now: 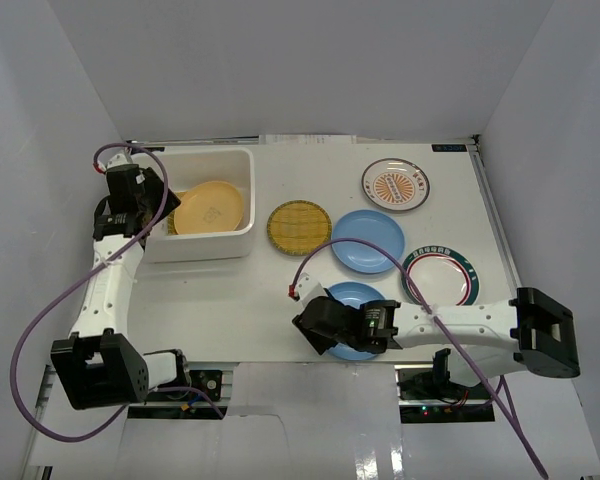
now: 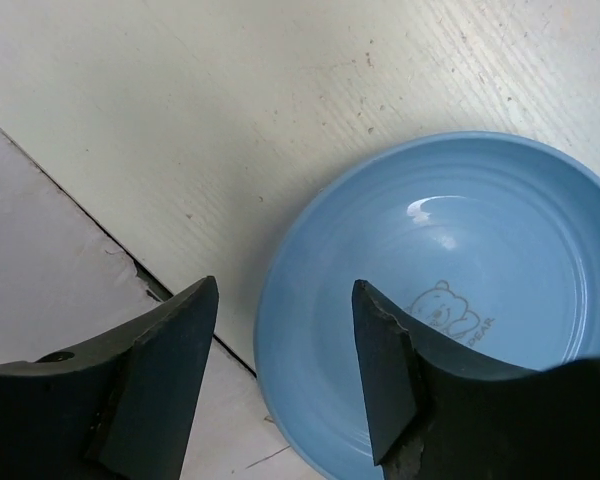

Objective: Place the plates into the plastic bin on the countertop

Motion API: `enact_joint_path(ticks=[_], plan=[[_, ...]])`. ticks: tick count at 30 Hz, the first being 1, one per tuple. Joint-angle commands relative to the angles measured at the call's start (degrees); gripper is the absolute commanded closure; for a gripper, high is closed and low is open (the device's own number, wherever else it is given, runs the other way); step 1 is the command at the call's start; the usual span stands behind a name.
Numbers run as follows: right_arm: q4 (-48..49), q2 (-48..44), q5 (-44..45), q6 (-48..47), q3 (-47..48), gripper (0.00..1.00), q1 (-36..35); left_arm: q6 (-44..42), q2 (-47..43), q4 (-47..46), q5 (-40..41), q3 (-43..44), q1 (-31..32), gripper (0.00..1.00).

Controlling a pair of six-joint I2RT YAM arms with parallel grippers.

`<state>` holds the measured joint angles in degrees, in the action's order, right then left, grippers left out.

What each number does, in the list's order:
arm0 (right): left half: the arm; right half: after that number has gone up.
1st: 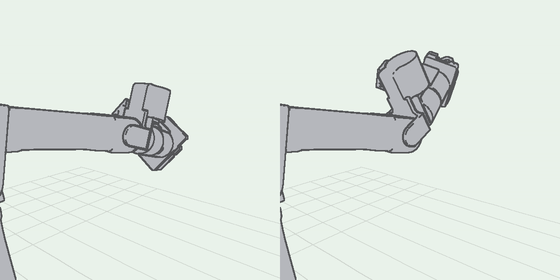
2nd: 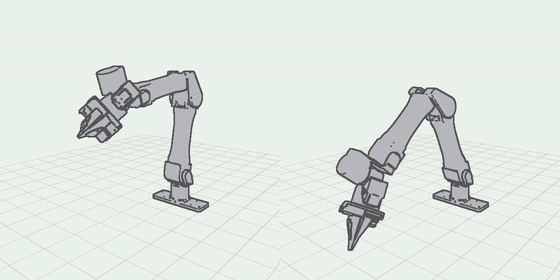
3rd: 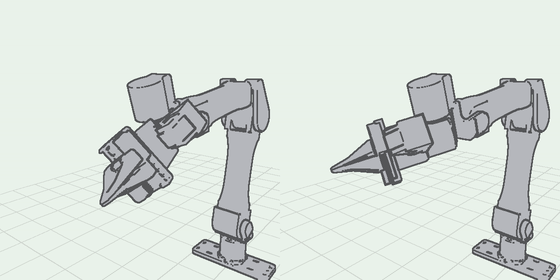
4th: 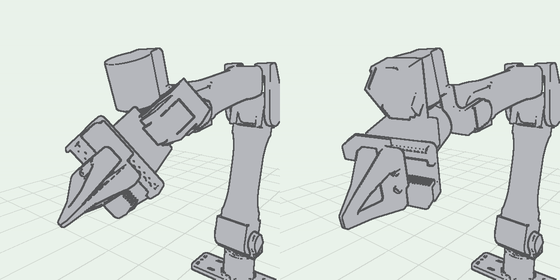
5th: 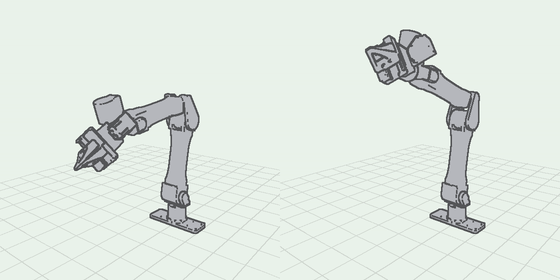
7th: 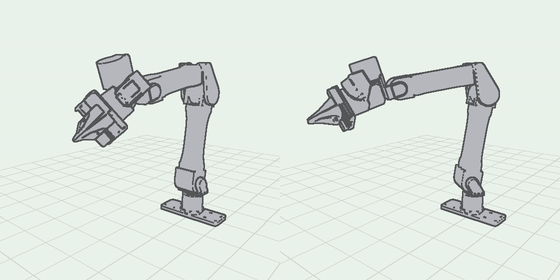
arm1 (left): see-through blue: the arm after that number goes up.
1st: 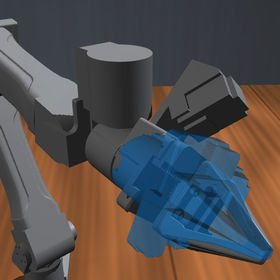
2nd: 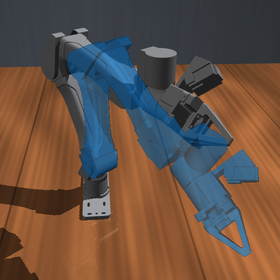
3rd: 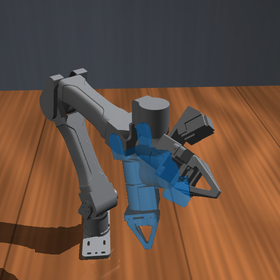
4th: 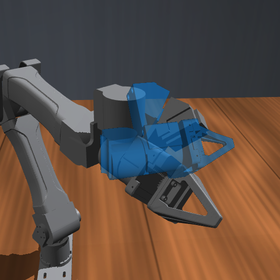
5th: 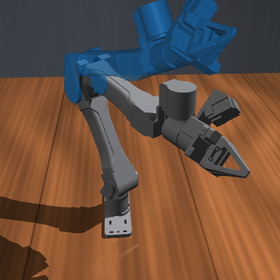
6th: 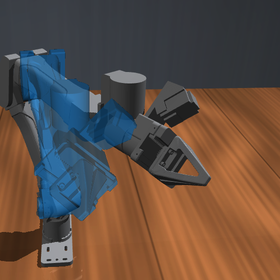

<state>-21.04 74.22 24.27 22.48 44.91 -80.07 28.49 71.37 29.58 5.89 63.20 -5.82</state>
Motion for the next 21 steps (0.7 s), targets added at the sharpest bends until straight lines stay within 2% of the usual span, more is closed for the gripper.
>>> enact_joint_path(ticks=[1,5,8,11,12,15,16,18,19,21], plan=[[-0.23,2.15,-0.01,0.46,1.50,0.38,-0.52,0.95,-4.83,-2.07,-8.24,0.78,-0.15,0.29],[0.21,7.78,1.04,1.07,2.20,0.47,-0.52,2.09,-10.89,-3.65,-21.25,2.37,-0.15,0.16],[0.91,11.73,2.44,1.08,2.99,0.51,-0.52,3.15,-16.95,-4.89,-30.66,1.49,-0.06,0.14],[-0.05,14.73,4.37,1.69,5.01,0.88,-0.78,3.42,-23.44,-5.24,-36.01,-1.67,0.64,0.14],[-0.75,14.29,6.82,1.95,6.58,0.92,-1.22,3.07,-25.13,-5.24,-37.25,-2.55,1.42,0.14],[-8.73,11.05,14.19,2.22,12.29,0.92,-4.47,1.31,-31.72,-5.24,-40.69,-5.27,4.06,0.14],[-12.50,9.99,15.53,1.61,17.45,0.92,-5.70,0.87,-33.04,-5.15,-41.74,-5.45,4.59,0.14],[-14.03,7.88,17.12,-1.02,22.48,0.92,-6.32,-0.10,-35.59,-5.24,-44.72,-4.41,7.03,0.14],[-14.38,7.53,17.73,-4.17,27.90,0.92,-6.41,-0.36,-35.86,-5.24,-45.35,-3.36,7.49,0.14],[-14.30,8.40,21.33,-8.31,33.38,0.92,-6.41,-1.24,-36.22,-4.80,-45.09,1.47,8.98,0.13]])
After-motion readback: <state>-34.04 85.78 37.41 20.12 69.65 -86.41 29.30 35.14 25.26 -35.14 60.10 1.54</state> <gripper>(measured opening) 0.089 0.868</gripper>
